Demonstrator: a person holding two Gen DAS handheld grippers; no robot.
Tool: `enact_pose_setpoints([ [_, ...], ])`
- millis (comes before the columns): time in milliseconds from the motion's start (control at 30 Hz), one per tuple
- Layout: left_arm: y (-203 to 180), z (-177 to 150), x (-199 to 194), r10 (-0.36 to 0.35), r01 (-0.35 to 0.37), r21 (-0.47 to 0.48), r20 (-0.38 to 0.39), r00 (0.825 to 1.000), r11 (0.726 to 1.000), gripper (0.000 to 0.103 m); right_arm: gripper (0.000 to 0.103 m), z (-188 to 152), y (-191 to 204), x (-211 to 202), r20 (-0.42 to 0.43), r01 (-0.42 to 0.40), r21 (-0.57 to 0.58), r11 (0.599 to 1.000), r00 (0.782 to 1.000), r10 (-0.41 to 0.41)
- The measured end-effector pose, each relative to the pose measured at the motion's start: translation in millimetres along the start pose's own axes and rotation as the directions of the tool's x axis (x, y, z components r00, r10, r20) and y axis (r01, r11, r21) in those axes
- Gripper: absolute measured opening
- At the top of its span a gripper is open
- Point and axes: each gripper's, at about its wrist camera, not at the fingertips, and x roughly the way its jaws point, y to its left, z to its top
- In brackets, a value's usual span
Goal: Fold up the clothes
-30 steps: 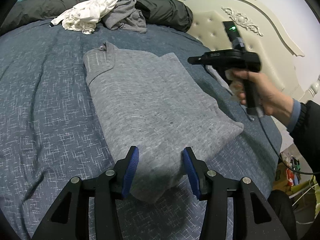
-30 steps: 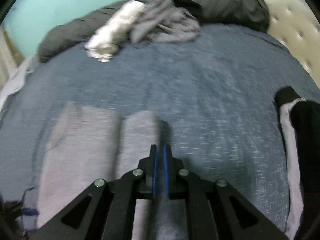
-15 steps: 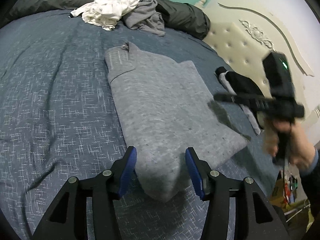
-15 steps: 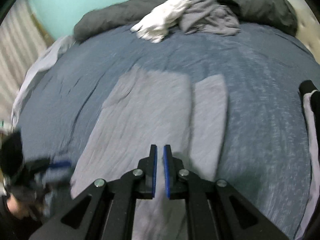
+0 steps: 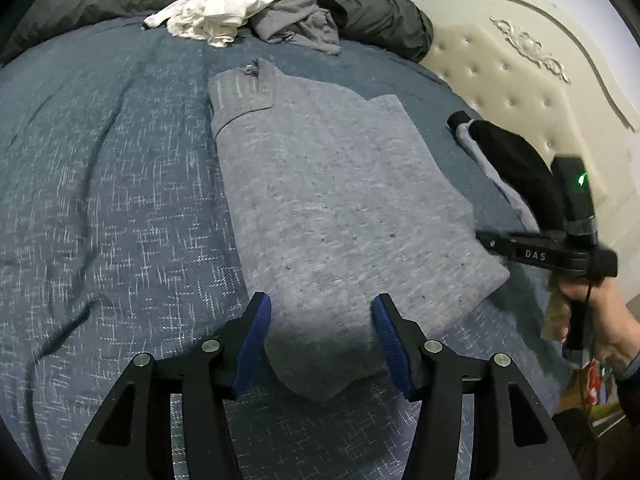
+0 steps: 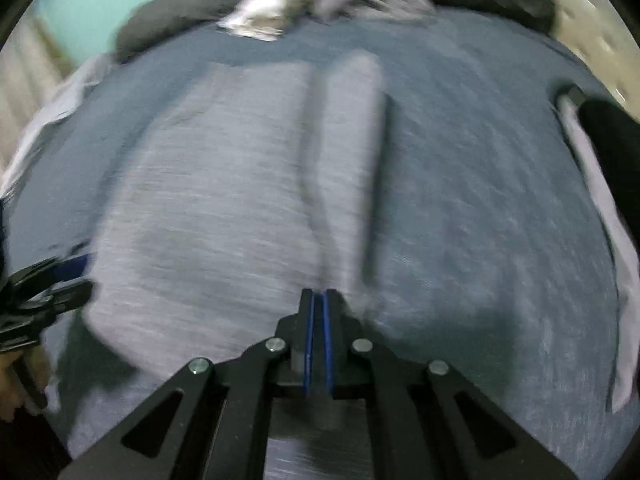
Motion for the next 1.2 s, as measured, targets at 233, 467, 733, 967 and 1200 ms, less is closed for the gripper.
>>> enact_pose_setpoints([
  [233,-1,3,-13,-0.003,0.004,-0.030,0.033,0.999,1.000,0.059,0.006,2,-20,-60,0.175,-0.105,0.120,0.987,0.981,0.083],
  [467,-21,2,-11,-0.015,0.014,0.044,0.023,1.000,0.999,0.059,0.006,22,33,-42,0.115,-0.129,-0.023,0.991,0.985,0.131],
  [733,-22,5,-3,-0.025,0.025,0.082,-0.001,1.000,0.996,0.059,0.000,33,11,10,0.042,-0.071,0.045,0.996,0.997,0.069],
  [967,-7,10,-12,-0.051,0.051,0.010,0.006,0.999,0.999,0.059,0.000,30,2,-6,0.069,-0.058,0.070,0.996,0.996,0.053],
  [1200,14,9,-16,-0.045,0.045,-0.084,0.000,0.999,0.995,0.059,0.032,12,-18,-47,0.071,-0.114,0.146,0.983,0.992,0.104],
])
